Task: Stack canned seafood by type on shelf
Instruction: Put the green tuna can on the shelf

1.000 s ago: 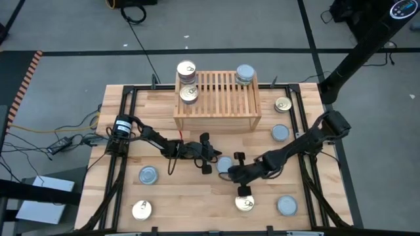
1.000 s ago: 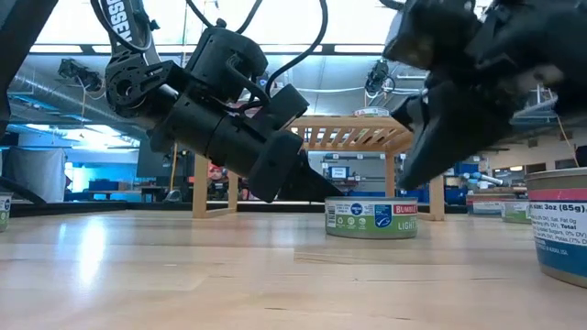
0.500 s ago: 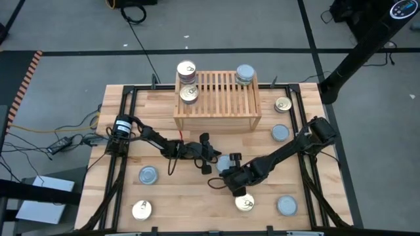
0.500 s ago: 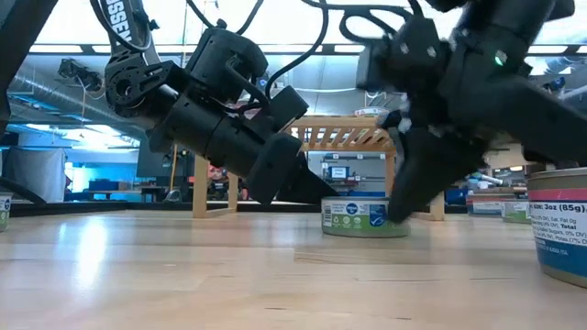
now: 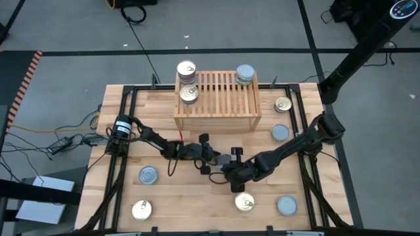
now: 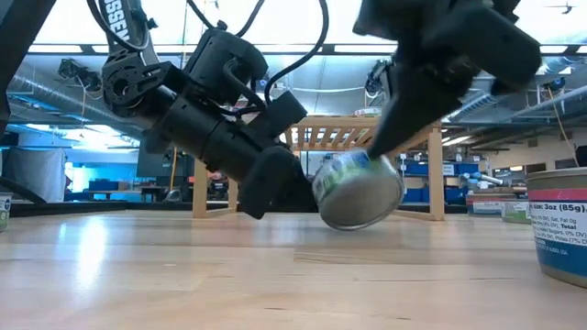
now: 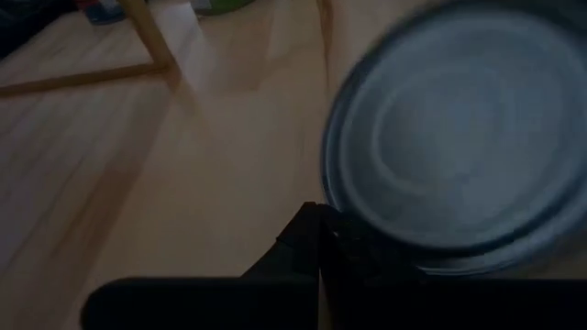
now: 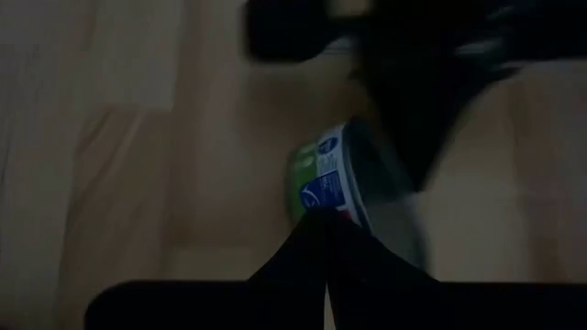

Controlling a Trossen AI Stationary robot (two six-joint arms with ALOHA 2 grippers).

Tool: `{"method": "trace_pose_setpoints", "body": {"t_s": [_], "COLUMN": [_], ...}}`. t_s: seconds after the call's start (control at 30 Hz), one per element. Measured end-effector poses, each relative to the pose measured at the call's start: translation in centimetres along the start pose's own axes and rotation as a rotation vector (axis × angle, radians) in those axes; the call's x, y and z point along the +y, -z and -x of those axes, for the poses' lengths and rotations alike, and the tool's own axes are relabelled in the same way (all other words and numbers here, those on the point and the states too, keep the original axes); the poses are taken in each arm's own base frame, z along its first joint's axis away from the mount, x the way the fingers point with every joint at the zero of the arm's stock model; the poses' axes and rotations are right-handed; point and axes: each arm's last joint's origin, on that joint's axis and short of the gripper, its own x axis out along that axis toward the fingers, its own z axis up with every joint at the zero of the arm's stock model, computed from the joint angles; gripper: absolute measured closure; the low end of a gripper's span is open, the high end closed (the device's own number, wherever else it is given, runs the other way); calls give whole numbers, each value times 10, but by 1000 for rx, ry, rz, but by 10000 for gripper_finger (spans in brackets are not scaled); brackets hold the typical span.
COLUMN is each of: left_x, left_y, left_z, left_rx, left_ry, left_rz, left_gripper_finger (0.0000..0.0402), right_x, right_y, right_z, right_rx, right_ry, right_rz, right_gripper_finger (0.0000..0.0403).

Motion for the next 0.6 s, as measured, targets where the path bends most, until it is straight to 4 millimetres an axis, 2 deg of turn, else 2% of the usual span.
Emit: {"method": "trace_pose_setpoints", "body": {"t_s": [0.17, 0.6], "left_x": [-3, -9], "left_y": [-1, 0], "left_z": [0, 4], "left_rx": [-10, 38], "left_ry": [29, 22], "left_rz": [-14, -127], "left_gripper_finger": [397, 397], "right_x": [-9, -25], "right_y": [-4, -9], "right_z": [7, 1], "right_rx": [-23, -3], "right_ry": [20, -38], "right_rz": [-25, -147], "right_gripper_finger": [396, 395]}}
